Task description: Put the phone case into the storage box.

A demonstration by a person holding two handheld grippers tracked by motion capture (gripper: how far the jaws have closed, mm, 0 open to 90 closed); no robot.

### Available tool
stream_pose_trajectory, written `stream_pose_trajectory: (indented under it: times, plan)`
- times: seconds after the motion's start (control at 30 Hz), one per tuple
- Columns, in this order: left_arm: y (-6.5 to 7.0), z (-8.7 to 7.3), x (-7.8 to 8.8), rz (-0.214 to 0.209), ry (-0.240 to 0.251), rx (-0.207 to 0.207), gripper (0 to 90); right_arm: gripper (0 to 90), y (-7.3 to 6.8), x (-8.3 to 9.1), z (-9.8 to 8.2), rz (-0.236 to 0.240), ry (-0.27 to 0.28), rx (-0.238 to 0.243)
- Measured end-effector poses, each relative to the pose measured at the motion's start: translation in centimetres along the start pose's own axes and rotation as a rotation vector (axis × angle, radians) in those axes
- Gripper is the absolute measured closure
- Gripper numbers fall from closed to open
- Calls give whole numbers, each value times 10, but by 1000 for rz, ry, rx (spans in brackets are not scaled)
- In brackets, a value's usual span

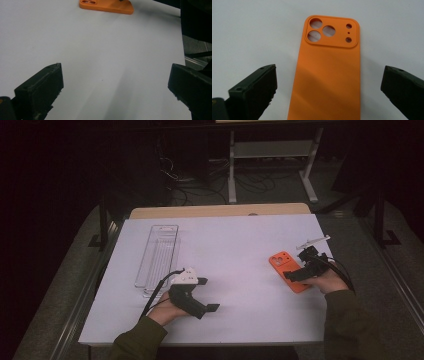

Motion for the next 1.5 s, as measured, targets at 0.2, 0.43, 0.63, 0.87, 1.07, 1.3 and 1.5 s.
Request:
stream_pose_trajectory:
  times: [0.2,0.43,0.63,0.87,1.07,1.3,1.5]
  plan:
    - [0,0,0,-1,0,0,0,28,-1,-4,-2,-5,-23,-2]
    - [0,0,0,-2,0,1,0,39,-3,-10,-4,-9,-48,11]
    - [0,0,0,-3,-4,-1,0,52,-4,-14,-6,-3,-72,3]
    - [1,0,0,-4,-4,-2,0,72,-6,-18,-8,-6,-104,-3]
    - [1,-1,-1,-5,-7,-5,0,95,-6,-19,-10,-13,-125,-9]
    - [1,-1,-1,-5,-7,-4,0,124,-4,-19,-11,-16,-133,-16]
    - [1,-1,-1,-6,-3,-4,0,127,-5,-21,-12,-29,-144,-6]
Point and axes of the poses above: each handheld gripper's, and its own axes: x roughly backward along the jaws, z roughly out of its top, y roughly to its right, the point moved 6 cm from there along -x, roughly forward along the jaws, and after that the axes turned 5 degrees about -y, right-handed, at the moved point
